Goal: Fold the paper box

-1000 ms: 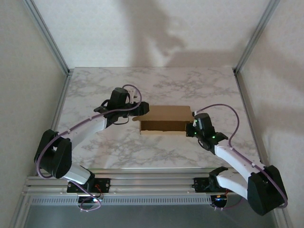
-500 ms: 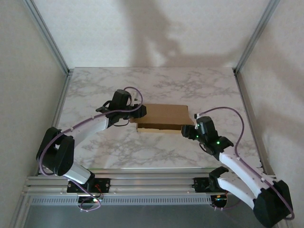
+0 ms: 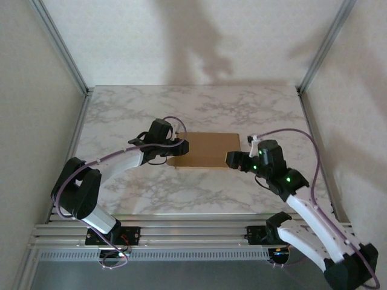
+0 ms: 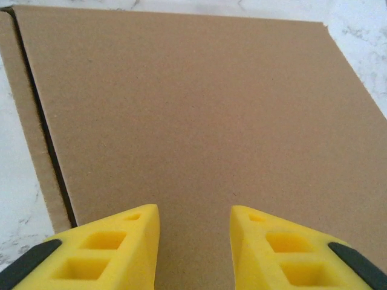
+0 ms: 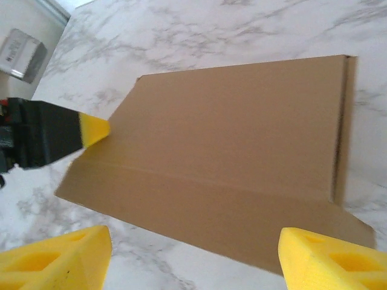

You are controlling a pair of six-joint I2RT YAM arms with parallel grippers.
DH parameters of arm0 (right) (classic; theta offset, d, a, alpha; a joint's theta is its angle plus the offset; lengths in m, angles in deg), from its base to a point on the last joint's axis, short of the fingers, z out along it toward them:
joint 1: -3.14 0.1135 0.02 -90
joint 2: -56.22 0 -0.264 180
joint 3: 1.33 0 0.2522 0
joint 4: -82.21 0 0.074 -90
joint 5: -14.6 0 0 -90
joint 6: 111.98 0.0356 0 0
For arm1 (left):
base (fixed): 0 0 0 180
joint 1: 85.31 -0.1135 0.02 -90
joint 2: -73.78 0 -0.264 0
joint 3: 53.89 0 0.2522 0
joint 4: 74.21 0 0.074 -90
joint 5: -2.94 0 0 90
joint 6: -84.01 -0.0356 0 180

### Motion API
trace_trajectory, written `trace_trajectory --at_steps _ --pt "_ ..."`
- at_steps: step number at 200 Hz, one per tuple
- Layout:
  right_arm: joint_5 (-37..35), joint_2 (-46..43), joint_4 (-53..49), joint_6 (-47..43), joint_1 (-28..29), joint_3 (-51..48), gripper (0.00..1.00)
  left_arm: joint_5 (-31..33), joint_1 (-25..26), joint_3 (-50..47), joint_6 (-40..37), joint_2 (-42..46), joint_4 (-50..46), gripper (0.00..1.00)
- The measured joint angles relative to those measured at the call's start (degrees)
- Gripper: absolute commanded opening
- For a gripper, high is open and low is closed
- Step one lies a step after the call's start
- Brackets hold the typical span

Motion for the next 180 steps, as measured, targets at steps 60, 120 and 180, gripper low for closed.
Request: trace_trajectory --at_steps 60,120,180 --pt "5.6 18.3 3.5 1.2 -1.7 5.9 0.74 1.2 0.1 -2.3 0.0 0.0 1.8 0.36" --pt "9.3 26.4 7.4 4.3 -7.9 4.0 0.74 1.9 0.4 -4.1 0.0 -1.2 3.3 0.37" --pt "9.7 29.9 8.2 4.4 -8.0 2.6 0.74 3.3 1.2 -5.5 0.9 -2.4 6.1 0.37"
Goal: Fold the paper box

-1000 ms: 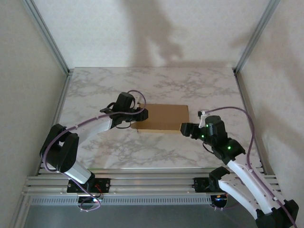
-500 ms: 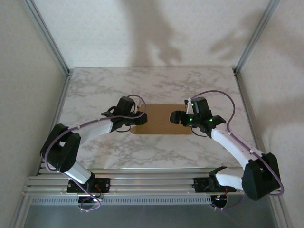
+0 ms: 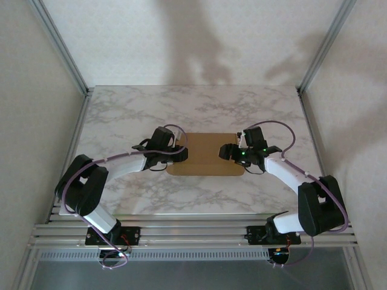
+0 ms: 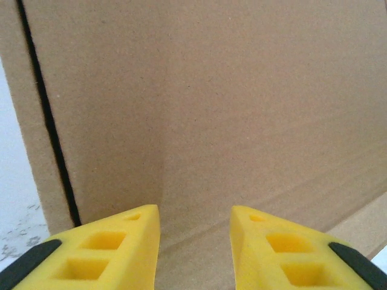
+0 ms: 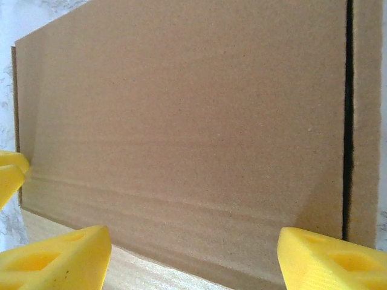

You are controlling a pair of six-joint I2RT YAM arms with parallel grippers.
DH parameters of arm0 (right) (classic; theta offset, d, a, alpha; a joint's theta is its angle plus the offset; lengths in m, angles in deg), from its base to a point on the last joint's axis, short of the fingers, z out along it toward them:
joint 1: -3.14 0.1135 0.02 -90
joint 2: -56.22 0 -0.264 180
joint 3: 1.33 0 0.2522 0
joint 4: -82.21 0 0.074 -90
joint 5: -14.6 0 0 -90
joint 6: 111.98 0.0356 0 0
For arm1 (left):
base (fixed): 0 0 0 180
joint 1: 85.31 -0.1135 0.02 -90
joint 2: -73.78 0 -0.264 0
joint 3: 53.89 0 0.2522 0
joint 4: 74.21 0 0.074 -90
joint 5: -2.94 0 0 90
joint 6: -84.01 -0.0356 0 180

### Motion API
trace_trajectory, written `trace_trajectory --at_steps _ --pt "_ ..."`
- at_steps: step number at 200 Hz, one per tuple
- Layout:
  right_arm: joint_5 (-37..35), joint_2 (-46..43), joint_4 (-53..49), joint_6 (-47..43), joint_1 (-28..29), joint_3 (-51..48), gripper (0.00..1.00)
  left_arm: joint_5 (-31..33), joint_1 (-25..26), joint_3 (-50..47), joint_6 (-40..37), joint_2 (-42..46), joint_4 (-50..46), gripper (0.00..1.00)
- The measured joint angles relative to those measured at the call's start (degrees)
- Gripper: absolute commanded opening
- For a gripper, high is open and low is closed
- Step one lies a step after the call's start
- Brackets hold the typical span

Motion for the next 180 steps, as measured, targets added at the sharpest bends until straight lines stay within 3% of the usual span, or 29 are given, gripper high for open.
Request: trace_trajectory --at_steps 80,136,159,168,180 --pt "-1.3 0.5 1.4 0.6 0.0 -0.7 0.74 2.5 0.9 -1.2 1.1 -0.2 3.4 0.38" --pt "0.2 -3.0 0.3 -1.5 -0.2 -1.6 0.88 2.4 0.5 -1.2 2.4 1.9 2.1 0.63" --pt "1.3 -5.4 -1.9 -3.7 -1.5 -1.4 0.97 2.5 -0.4 -1.2 2.1 4.2 0.7 0.83" --pt "1.6 -6.4 -2.8 -4.2 -2.3 -1.2 0.99 2.5 -0.9 -1.2 1.7 5.5 0.0 0.95" --pt "2.3 -6.9 -3.6 -5.2 -3.5 -0.7 0.99 2.6 -1.7 -1.2 1.6 7.1 -0.9 0.99"
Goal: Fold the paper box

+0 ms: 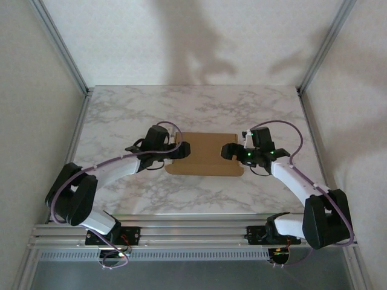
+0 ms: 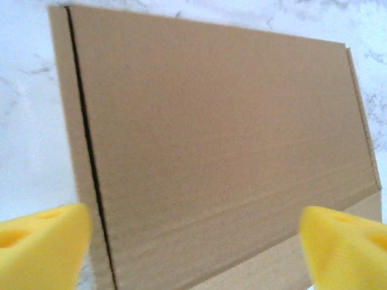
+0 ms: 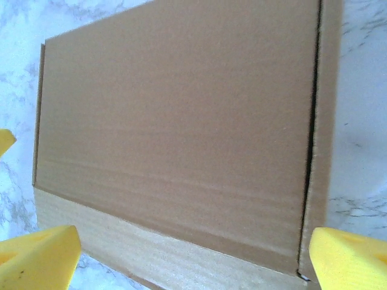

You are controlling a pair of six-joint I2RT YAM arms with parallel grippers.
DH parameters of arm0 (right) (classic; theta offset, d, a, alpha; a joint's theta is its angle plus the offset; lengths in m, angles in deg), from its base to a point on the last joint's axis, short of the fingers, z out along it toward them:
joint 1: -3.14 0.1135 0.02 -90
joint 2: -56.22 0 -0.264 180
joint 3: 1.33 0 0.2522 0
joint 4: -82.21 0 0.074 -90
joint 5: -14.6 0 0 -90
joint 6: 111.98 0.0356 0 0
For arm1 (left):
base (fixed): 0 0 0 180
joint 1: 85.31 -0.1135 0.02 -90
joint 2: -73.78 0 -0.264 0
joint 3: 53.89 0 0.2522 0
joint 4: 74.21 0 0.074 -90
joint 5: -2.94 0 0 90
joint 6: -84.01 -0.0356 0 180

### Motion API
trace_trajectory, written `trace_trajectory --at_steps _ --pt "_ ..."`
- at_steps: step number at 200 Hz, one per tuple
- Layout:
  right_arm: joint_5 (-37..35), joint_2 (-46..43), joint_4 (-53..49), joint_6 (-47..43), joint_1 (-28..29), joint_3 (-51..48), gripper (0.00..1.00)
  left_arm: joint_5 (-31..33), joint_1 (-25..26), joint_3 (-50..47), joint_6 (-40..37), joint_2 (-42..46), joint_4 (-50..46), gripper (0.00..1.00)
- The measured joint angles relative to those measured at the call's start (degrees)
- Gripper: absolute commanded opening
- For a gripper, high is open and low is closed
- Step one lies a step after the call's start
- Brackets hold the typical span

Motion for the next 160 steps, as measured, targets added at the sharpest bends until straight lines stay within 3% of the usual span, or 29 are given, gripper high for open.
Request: trace_trajectory --at_steps 88,160 --pt "6.8 3.2 -1.7 -2.3 -3.9 0.3 0.99 -3.3 -1.8 -1.0 -1.9 0.6 -4.2 0.99" --pt "6.7 6.4 -1.6 -2.0 -3.9 0.3 0.99 -7.7 -1.8 -0.9 -3.0 -4.2 -4.9 0.99"
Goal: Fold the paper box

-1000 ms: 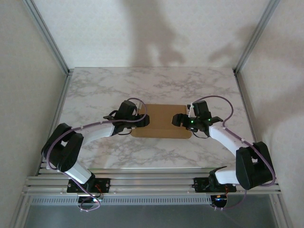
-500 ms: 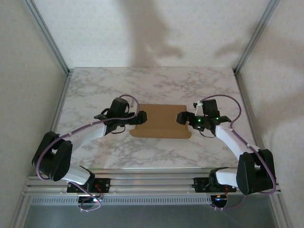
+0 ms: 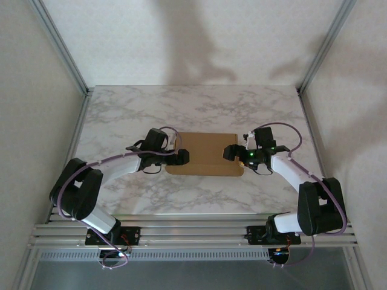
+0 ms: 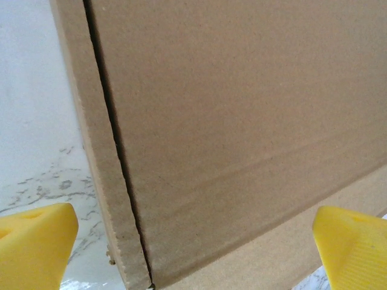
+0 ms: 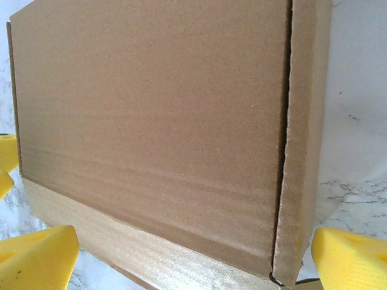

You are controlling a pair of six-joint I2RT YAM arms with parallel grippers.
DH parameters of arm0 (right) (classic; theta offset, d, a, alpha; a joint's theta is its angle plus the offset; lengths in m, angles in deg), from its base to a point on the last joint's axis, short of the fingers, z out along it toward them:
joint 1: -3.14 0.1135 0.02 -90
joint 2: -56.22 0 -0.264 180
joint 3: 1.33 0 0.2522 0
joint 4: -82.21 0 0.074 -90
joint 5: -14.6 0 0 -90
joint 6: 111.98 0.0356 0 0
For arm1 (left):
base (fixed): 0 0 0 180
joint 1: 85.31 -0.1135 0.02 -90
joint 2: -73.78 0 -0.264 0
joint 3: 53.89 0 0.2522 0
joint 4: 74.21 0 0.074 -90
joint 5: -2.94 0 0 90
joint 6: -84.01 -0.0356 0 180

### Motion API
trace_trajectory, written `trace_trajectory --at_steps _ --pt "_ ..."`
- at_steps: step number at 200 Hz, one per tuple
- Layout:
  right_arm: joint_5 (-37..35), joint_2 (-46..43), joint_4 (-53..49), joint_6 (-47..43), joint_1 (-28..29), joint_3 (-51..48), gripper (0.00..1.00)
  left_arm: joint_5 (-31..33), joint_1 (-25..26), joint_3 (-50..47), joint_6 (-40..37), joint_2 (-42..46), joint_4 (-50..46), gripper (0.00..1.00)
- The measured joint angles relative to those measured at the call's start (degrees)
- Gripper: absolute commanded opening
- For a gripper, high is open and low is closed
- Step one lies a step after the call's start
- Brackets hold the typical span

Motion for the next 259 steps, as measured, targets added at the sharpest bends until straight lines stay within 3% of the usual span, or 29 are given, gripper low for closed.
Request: trace_trajectory --at_steps 111,198,259 --pt "3.0 1.8 1.8 -0.7 -0.4 0.0 0.99 -3.7 -0.1 1.6 -1.3 -0.1 -2.2 0.99" --pt "3.1 -5.8 -8.9 -1.7 -0.6 7.8 0.99 -5.8 -2.0 6.0 -1.2 10.8 -4.9 0.99" --pt "2.1 -7.2 -15.4 2.3 -0.7 14.2 0.99 -6.2 -2.0 6.9 1.4 13.1 -6.1 0.99"
